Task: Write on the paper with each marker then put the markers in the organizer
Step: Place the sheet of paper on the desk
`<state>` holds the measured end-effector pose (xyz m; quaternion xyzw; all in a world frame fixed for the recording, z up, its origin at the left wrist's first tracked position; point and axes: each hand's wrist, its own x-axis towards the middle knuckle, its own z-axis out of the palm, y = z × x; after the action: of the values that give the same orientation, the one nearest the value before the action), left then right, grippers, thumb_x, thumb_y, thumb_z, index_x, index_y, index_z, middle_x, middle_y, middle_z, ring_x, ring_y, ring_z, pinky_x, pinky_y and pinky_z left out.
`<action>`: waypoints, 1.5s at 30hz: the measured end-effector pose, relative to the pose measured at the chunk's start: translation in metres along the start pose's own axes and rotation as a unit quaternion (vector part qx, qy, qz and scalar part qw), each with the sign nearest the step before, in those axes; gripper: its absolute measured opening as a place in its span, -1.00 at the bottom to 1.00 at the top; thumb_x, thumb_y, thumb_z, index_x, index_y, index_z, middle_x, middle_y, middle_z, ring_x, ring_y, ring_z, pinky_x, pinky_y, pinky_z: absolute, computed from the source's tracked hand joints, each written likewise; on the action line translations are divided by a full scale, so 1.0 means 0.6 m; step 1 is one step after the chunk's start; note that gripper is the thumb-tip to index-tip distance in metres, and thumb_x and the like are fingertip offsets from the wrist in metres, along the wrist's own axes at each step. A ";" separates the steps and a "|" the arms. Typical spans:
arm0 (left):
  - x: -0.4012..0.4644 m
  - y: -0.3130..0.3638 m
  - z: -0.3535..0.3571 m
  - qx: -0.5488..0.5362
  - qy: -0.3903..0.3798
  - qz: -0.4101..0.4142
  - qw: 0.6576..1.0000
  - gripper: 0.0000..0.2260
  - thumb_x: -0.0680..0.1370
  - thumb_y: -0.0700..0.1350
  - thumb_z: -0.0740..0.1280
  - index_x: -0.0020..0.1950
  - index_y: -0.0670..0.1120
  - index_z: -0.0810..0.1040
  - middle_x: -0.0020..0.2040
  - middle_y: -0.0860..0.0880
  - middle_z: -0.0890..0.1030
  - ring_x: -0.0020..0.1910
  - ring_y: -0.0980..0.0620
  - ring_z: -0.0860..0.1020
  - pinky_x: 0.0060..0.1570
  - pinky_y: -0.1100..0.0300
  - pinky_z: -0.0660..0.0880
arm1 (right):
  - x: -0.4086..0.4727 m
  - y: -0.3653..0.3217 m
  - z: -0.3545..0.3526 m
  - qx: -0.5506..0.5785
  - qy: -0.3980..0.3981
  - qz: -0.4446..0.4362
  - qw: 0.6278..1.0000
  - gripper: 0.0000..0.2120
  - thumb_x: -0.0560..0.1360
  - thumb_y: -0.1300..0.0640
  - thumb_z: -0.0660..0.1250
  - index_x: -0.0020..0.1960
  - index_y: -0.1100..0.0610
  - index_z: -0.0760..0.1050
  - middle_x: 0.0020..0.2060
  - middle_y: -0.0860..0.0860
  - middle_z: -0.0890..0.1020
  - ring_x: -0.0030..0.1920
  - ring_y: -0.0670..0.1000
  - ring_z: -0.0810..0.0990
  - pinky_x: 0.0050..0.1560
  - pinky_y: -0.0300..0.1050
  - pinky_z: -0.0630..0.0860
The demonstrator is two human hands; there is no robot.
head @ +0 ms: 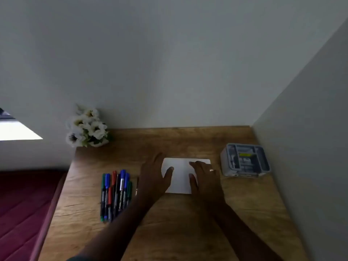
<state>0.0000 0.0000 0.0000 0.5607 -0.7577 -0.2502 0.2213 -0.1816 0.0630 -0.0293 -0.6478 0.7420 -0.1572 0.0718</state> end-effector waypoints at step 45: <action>-0.295 -0.091 0.082 0.072 0.050 0.172 0.981 -0.61 0.57 0.11 0.28 0.36 0.01 0.47 0.36 0.07 0.49 0.32 0.11 0.43 0.29 0.17 0.41 | -0.206 0.028 0.059 -0.067 0.198 -0.071 0.975 -0.87 0.47 0.01 0.30 -0.10 0.00 0.61 -0.13 -0.06 0.68 -0.06 0.04 0.58 0.07 0.08 0.30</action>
<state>0.0586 0.1632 -0.0824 0.4485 -0.8469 -0.1249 0.2570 -0.1678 0.1813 -0.0802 -0.6580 0.7028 -0.2365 -0.1314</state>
